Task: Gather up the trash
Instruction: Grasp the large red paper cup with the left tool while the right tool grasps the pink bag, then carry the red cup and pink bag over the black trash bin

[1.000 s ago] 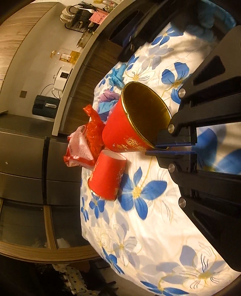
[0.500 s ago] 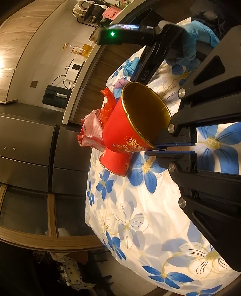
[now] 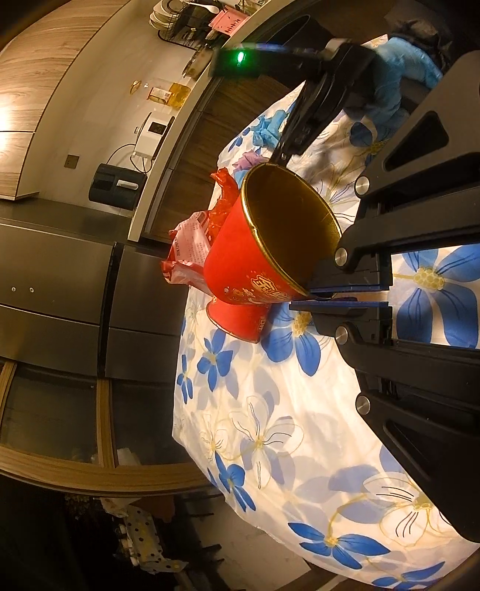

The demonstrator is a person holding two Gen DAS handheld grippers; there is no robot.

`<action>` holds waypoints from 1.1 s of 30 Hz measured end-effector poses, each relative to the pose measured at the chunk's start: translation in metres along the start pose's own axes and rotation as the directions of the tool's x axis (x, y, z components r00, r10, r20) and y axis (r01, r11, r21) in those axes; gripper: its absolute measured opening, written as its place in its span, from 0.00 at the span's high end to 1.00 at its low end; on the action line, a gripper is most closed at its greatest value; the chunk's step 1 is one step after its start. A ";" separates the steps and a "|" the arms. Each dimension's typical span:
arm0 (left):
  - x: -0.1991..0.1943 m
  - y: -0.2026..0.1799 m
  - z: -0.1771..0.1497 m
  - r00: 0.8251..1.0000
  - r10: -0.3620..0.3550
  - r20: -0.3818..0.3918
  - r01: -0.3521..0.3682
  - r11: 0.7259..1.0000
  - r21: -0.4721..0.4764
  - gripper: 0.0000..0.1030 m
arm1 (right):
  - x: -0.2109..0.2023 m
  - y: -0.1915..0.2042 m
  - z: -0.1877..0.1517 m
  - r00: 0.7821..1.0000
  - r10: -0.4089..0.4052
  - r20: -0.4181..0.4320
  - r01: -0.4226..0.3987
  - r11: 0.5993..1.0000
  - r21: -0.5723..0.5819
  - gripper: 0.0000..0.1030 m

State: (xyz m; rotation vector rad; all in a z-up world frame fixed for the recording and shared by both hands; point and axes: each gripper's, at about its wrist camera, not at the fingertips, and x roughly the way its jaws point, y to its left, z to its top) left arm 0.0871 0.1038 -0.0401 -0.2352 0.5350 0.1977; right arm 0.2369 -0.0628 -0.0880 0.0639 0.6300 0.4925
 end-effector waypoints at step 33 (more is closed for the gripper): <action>-0.004 -0.155 0.012 0.982 -0.185 0.028 0.176 0.965 0.193 0.97 | -0.185 -0.105 -0.016 0.955 -0.164 0.247 0.143 0.985 0.099 0.99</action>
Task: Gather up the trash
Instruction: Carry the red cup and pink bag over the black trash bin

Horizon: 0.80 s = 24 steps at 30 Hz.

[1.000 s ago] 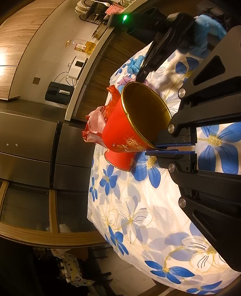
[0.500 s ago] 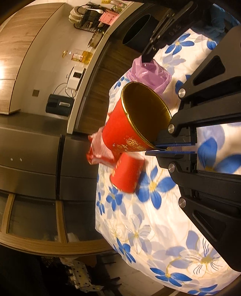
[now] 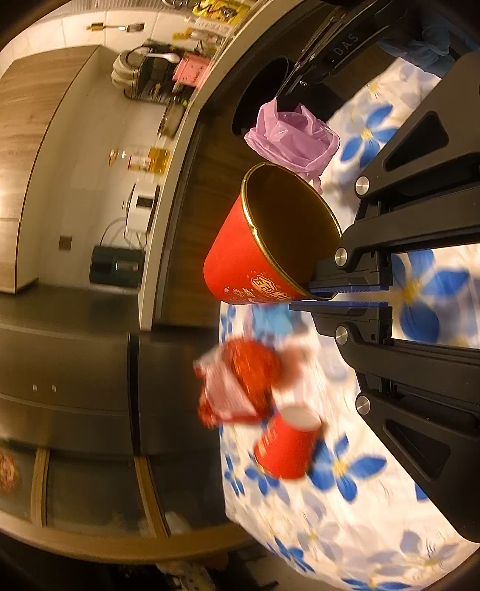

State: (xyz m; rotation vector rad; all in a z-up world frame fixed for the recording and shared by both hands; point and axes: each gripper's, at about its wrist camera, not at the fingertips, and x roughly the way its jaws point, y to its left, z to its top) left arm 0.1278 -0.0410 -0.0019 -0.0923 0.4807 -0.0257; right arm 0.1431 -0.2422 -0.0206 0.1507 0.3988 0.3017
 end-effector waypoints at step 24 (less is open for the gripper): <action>0.071 -0.193 0.063 0.952 -0.301 0.056 0.288 0.943 0.168 0.97 | -0.044 -0.152 0.064 0.927 -0.326 0.187 0.308 0.944 0.117 0.99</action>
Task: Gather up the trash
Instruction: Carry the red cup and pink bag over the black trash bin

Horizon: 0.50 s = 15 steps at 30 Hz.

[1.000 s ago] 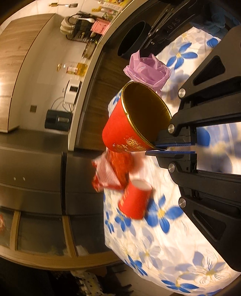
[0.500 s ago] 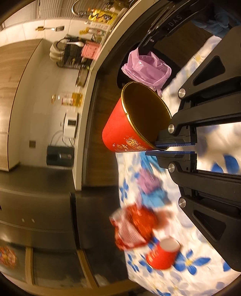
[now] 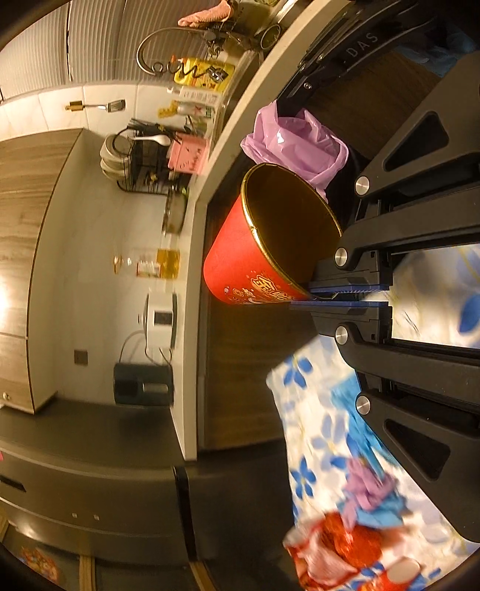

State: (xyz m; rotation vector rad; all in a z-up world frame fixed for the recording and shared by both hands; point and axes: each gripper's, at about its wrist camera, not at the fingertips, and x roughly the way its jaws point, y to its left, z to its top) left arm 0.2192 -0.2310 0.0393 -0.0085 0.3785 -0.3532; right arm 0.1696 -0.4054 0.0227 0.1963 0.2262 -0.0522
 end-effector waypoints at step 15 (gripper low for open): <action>0.073 -0.052 0.005 0.996 -0.078 -0.039 0.080 0.996 0.037 0.97 | 0.041 -0.053 0.010 0.998 -0.055 -0.016 0.056 0.998 0.025 0.99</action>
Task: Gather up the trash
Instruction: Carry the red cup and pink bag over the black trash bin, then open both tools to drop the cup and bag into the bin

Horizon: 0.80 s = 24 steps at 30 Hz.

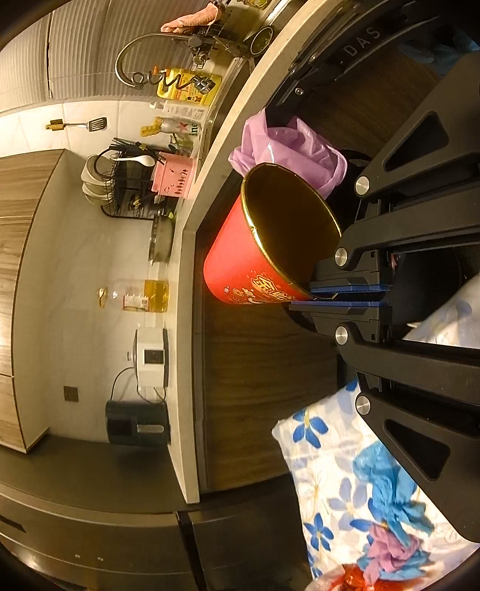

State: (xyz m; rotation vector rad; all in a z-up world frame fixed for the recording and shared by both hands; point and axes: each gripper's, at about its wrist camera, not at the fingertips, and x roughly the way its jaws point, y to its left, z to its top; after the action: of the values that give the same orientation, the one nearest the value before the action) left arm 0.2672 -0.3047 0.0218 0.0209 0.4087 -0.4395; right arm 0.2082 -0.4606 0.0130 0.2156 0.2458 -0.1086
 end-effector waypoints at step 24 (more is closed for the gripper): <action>0.038 -0.001 -0.007 0.998 -0.009 -0.055 0.008 1.000 -0.020 0.72 | 0.035 -0.013 -0.005 0.998 -0.016 -0.053 0.017 1.000 0.015 0.98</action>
State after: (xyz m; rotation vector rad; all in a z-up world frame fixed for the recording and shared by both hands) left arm 0.2957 -0.3207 0.0005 0.0125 0.4676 -0.4443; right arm 0.2392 -0.4750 -0.0036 0.2316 0.2996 -0.1212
